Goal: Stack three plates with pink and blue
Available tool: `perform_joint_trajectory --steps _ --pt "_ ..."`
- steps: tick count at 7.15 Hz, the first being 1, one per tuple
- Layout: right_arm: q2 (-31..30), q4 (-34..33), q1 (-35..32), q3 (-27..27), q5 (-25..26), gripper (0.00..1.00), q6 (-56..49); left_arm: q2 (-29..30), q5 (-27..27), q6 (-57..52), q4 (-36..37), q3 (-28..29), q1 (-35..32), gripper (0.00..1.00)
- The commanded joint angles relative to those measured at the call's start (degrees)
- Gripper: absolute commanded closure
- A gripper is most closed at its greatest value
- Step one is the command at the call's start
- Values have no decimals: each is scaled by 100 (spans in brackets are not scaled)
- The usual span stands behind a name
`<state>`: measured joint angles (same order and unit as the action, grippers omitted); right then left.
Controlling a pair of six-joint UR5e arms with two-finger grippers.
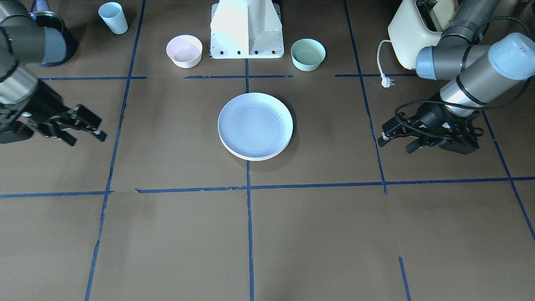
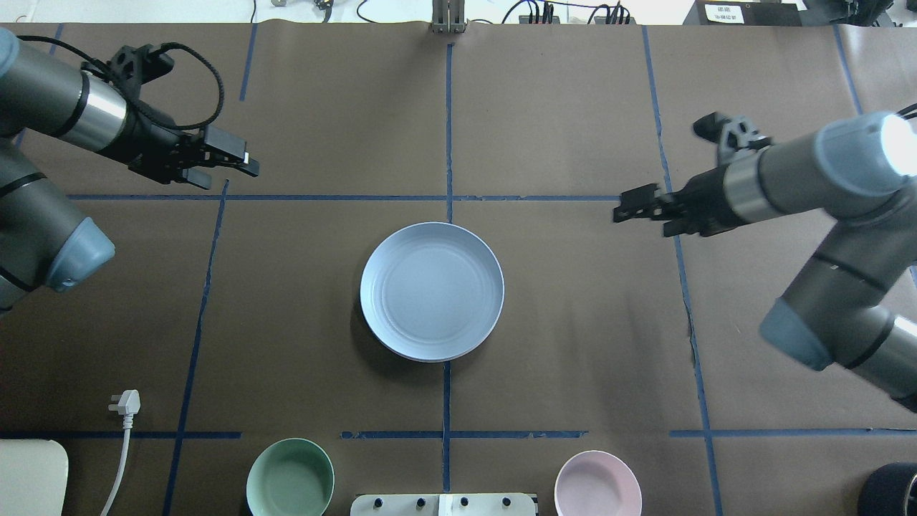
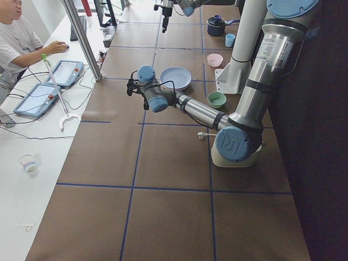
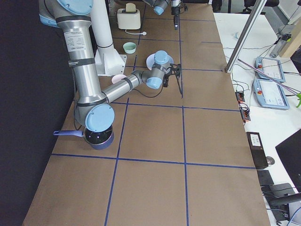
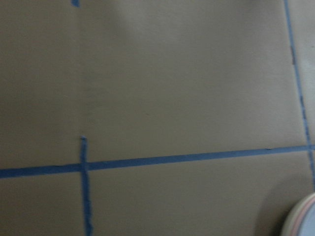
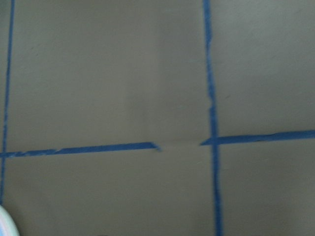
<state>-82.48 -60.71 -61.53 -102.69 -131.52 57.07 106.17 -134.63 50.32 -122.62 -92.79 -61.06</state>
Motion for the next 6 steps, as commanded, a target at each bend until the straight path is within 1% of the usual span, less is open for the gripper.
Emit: perform_joint_trajectory --steps 1,2,3,4,5,6 --pt "-284 -1971 -1522 39 -331 0 -3325 -167 -151 -2979 1951 -54 -1227 0" --pt "-434 -2798 -2016 47 -348 0 -4648 -393 -151 -4072 2527 -203 -1781 0" --pt "-662 -3172 -2316 74 -340 0 -5357 -561 -143 -4771 2715 -170 -2099 0" --pt "-916 -3219 -2485 213 -348 0 -5843 -737 -108 -5447 2822 -65 -2538 0" --pt "-1058 -3193 -2513 301 -331 0 -5987 -747 -73 -5854 3310 -21 -2803 0" --pt "-1094 -3176 -2513 363 -339 0 -6084 -895 -72 -6111 3680 58 -2832 0"
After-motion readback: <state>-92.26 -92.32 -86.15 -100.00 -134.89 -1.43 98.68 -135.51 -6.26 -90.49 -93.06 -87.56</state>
